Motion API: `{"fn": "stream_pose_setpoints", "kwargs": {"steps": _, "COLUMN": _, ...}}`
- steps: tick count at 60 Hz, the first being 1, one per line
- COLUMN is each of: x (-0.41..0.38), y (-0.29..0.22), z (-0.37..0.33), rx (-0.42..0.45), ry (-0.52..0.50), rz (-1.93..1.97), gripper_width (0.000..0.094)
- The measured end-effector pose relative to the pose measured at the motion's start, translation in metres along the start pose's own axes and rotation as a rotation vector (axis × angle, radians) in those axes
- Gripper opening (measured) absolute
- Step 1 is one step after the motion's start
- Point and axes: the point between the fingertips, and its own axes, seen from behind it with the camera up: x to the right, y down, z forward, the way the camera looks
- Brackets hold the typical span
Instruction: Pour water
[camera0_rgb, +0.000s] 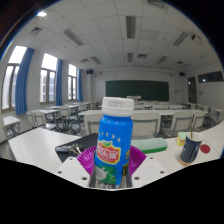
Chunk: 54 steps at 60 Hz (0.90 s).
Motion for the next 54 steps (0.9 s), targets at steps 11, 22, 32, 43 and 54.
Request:
{"fn": "stream_pose_setpoints", "kwargs": {"steps": 11, "x": 0.061, "y": -0.079, "z": -0.004, "rx": 0.162, "ry": -0.052, "rz": 0.550, "gripper_width": 0.0410}}
{"fn": "stream_pose_setpoints", "kwargs": {"steps": 22, "x": 0.129, "y": -0.097, "z": -0.003, "rx": 0.204, "ry": -0.138, "rz": 1.255, "gripper_width": 0.0405}}
{"fn": "stream_pose_setpoints", "kwargs": {"steps": 32, "x": 0.126, "y": -0.085, "z": 0.006, "rx": 0.099, "ry": -0.273, "rz": 1.668, "gripper_width": 0.0409}}
{"fn": "stream_pose_setpoints", "kwargs": {"steps": 43, "x": 0.096, "y": -0.098, "z": -0.023, "rx": 0.081, "ry": -0.310, "rz": 1.818, "gripper_width": 0.0416}}
{"fn": "stream_pose_setpoints", "kwargs": {"steps": 54, "x": 0.078, "y": -0.137, "z": -0.058, "rx": 0.042, "ry": -0.407, "rz": 1.540, "gripper_width": 0.0416}}
